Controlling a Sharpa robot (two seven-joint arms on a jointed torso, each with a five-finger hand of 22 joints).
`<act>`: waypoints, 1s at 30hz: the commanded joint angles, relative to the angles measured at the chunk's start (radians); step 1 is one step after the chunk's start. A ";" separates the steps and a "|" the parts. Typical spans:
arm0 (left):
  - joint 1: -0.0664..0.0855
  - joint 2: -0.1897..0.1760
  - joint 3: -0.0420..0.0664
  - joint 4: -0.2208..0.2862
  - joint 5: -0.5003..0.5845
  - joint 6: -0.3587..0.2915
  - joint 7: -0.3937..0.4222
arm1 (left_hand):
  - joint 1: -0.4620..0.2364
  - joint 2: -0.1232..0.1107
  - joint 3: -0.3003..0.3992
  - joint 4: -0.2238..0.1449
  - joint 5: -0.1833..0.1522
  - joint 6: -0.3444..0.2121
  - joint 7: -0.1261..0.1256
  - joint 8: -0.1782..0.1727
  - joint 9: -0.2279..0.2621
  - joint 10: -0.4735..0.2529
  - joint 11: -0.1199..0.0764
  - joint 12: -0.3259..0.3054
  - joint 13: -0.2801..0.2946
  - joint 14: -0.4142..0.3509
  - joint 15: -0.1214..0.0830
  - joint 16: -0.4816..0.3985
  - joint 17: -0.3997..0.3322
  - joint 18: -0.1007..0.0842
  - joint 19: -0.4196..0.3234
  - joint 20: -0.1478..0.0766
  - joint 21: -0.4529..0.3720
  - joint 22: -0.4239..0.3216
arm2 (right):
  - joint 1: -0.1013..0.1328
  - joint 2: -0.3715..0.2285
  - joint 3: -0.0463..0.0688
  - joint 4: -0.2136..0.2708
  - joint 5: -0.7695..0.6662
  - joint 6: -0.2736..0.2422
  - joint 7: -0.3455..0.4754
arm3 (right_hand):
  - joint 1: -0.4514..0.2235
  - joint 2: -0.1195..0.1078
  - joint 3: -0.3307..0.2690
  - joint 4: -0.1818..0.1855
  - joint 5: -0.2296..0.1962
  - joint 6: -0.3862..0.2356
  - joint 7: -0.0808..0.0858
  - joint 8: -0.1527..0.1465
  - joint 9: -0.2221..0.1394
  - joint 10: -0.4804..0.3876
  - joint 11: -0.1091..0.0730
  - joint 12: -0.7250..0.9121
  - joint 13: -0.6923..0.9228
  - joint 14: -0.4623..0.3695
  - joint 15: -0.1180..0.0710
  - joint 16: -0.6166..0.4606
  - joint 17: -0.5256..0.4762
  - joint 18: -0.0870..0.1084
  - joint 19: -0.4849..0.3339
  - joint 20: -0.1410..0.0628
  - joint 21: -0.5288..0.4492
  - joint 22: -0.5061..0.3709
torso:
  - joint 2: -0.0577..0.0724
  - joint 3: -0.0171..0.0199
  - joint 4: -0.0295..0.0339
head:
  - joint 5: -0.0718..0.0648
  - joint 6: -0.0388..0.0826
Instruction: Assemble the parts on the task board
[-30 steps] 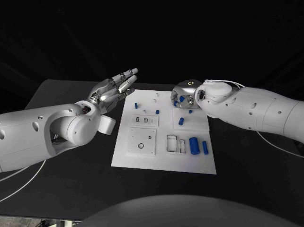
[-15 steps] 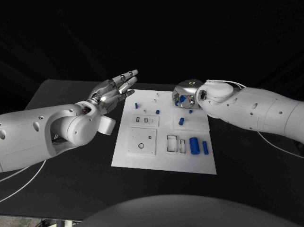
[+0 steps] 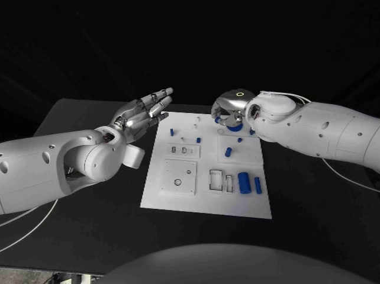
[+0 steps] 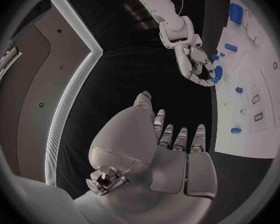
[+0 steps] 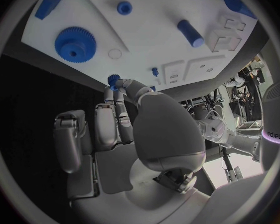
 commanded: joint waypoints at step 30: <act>0.004 -0.014 0.001 0.026 -0.006 -0.007 0.001 | 0.013 0.000 0.000 0.000 0.006 0.004 0.008 0.009 0.002 0.002 0.008 0.008 0.002 0.003 0.009 -0.002 0.001 0.017 0.002 0.007 0.006 0.003 | -0.025 0.254 0.013 -0.301 0.037 0.047 0.015 | 0.011 -0.004 0.004 -0.005 0.001 0.000 0.001 -0.005 0.001 0.016 -0.011 -0.015 -0.005 0.001 0.001 -0.004 0.005 -0.014 0.106 -0.006 0.004 0.263 | 0.000 -0.0003 0.0005 | 0.026 0.000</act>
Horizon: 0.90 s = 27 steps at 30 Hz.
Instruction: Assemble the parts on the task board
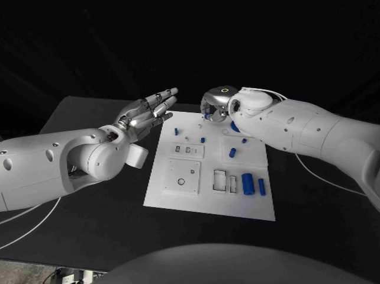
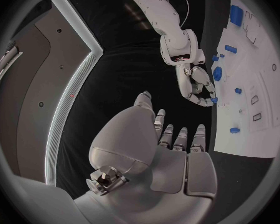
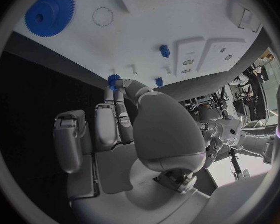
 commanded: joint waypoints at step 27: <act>0.002 0.004 0.001 0.003 -0.005 0.001 -0.003 | 0.011 -0.003 -0.001 0.000 0.007 0.005 0.008 0.008 0.002 0.005 0.012 0.004 0.002 0.003 0.009 0.000 0.002 0.017 0.003 0.010 0.007 0.002 | -0.027 0.058 0.002 -0.075 0.016 -0.059 0.002 | 0.006 0.007 0.002 0.004 -0.020 -0.004 0.001 -0.014 0.001 0.017 -0.009 -0.016 -0.003 0.001 0.002 -0.003 0.003 -0.014 0.106 -0.005 0.004 0.263 | -0.001 -0.0010 0.0011 | 0.001 0.000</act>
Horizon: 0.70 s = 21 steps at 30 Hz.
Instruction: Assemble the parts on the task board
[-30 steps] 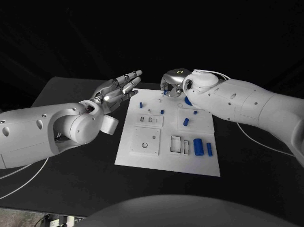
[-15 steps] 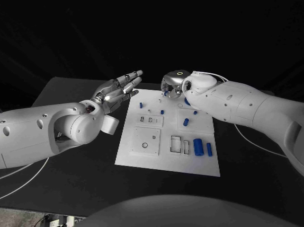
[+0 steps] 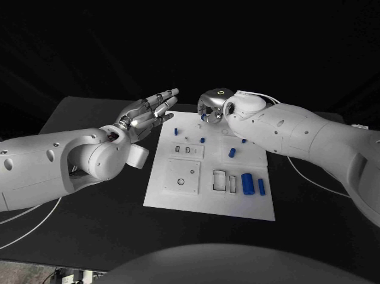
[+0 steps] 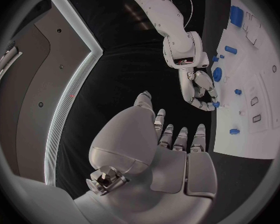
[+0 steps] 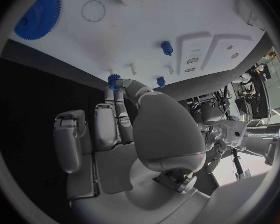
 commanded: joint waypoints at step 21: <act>0.011 -0.020 0.001 0.028 -0.005 -0.016 -0.002 | 0.012 -0.004 -0.003 0.001 0.004 0.009 0.007 0.008 0.002 0.006 0.011 0.004 0.002 0.005 0.010 0.003 0.004 0.018 0.006 0.009 0.008 0.004 | 0.010 -0.006 0.002 0.003 -0.015 -0.025 -0.013 | 0.011 0.007 0.004 0.001 -0.012 -0.006 0.000 -0.010 0.001 0.008 -0.003 -0.009 -0.001 -0.001 0.002 -0.005 -0.005 -0.014 0.106 -0.005 0.004 0.263 | 0.012 0.0018 0.0026 | 0.001 0.000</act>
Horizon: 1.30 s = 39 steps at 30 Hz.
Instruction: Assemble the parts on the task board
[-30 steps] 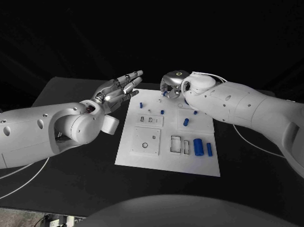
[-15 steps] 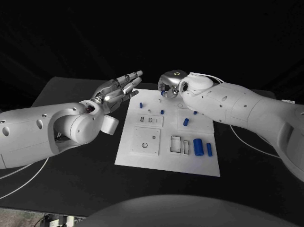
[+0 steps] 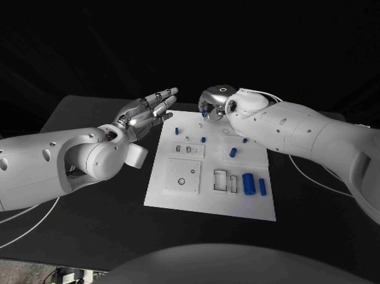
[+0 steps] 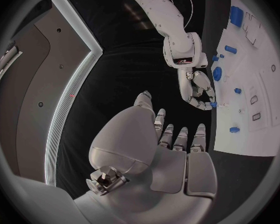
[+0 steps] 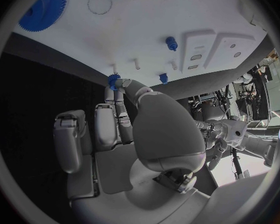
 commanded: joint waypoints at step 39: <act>0.017 -0.008 0.001 0.013 -0.005 -0.009 -0.002 | 0.010 0.000 -0.007 0.001 0.006 0.018 0.007 0.011 0.002 0.012 0.011 0.006 0.003 0.012 0.013 0.009 0.005 0.018 0.009 0.010 0.011 0.005 | 0.002 -0.016 0.000 0.028 0.001 0.018 -0.011 | 0.006 0.001 0.004 0.003 -0.012 -0.009 0.000 -0.011 0.001 0.002 0.001 -0.005 -0.001 -0.007 0.002 -0.010 -0.010 -0.014 0.106 -0.005 0.004 0.263 | 0.032 0.0130 -0.0019 | 0.012 0.000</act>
